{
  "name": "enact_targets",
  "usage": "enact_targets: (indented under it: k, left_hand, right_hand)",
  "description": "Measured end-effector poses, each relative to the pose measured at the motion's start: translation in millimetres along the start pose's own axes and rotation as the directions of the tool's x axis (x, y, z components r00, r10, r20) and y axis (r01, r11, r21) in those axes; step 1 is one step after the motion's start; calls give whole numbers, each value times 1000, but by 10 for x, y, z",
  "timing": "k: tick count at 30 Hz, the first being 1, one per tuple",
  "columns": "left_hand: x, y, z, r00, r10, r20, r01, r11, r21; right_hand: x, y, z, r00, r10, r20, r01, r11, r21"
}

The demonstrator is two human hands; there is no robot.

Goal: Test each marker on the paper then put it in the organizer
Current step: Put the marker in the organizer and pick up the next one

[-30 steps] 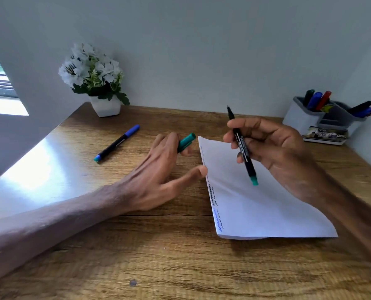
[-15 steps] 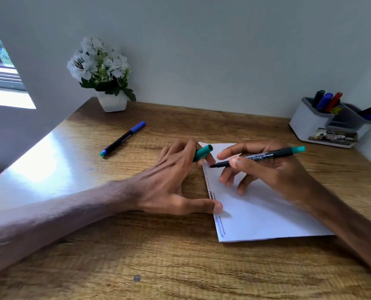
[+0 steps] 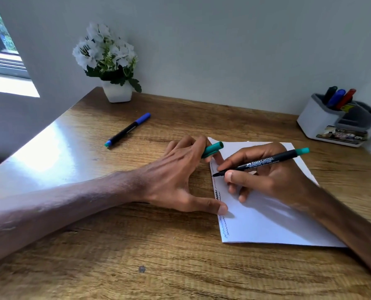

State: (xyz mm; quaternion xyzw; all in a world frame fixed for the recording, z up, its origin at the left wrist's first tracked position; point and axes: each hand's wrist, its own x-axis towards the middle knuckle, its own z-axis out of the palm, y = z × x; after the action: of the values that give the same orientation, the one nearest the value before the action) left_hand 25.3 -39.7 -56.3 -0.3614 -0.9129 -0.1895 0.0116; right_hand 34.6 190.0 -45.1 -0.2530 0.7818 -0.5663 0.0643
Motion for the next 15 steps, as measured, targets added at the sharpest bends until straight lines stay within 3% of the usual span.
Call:
enact_targets:
  k: [15]
  left_hand:
    - [4,-26,12,1000,0,15,0,999,-42]
  right_hand:
    - [15,77,43,995,-97,1,96,980,-174]
